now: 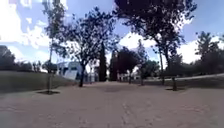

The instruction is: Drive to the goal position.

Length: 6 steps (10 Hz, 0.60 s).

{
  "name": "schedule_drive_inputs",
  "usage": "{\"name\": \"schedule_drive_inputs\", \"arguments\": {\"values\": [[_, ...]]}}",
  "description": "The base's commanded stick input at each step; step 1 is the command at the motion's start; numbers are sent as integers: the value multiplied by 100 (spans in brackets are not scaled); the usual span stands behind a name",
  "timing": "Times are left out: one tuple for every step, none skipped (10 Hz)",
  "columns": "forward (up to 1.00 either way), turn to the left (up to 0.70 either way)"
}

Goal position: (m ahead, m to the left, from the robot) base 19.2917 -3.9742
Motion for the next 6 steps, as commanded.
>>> {"name": "schedule_drive_inputs", "arguments": {"values": [[100, 7], [100, 0], [100, 0], [100, 0], [100, 25], [100, 38]]}}
